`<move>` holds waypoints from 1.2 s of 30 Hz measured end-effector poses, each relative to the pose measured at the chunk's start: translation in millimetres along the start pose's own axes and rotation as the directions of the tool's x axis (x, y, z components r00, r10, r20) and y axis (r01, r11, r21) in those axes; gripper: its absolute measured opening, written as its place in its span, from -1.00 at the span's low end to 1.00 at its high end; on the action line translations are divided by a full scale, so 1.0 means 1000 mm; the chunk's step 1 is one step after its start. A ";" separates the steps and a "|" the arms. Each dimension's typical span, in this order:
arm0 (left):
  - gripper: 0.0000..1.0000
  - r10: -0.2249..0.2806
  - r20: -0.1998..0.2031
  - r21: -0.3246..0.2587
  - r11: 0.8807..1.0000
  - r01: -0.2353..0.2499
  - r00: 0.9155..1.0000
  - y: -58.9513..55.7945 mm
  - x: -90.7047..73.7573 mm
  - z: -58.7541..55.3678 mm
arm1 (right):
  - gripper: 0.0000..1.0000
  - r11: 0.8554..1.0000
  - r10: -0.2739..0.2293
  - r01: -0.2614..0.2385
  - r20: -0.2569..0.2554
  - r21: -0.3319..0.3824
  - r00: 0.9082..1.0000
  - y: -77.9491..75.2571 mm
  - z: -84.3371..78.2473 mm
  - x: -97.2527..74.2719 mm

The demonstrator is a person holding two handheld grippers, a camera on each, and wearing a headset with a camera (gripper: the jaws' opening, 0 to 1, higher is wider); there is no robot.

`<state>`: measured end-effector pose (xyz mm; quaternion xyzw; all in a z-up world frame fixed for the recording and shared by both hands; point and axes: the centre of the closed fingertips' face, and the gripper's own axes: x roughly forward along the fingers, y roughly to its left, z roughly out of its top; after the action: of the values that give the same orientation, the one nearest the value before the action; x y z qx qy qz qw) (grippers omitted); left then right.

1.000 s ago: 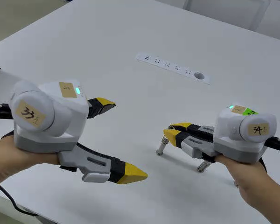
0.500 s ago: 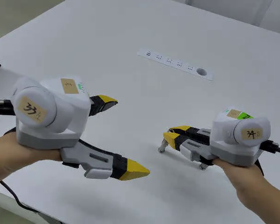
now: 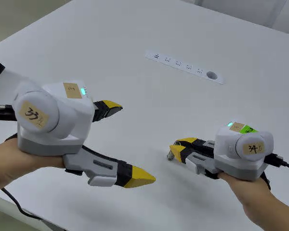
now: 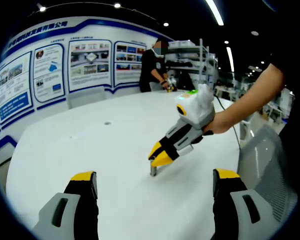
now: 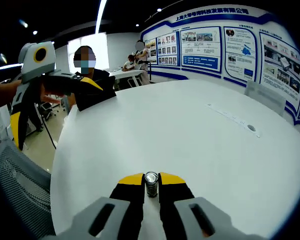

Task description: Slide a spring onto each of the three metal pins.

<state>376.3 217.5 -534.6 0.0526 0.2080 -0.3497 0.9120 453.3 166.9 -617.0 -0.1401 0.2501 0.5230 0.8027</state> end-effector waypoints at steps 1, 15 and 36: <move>0.95 0.000 0.003 -0.004 1.000 0.000 1.000 0.000 0.000 0.000 | -0.77 1.000 -0.001 0.001 -0.002 -0.001 1.000 0.000 -0.001 0.001; 0.95 -0.009 -0.003 -0.008 1.000 0.009 1.000 -0.004 0.002 -0.002 | -0.69 1.000 0.001 -0.001 -0.018 0.002 1.000 0.002 -0.006 0.003; 1.00 -0.034 0.024 0.017 0.999 0.033 0.999 -0.007 0.018 0.034 | -0.47 0.999 -0.032 0.035 0.067 -0.040 0.997 -0.023 0.023 -0.082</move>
<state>395.0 193.5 -511.1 0.0523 0.1949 -0.3673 0.9080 453.4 105.1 -553.9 -0.1434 0.2103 0.5188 0.8161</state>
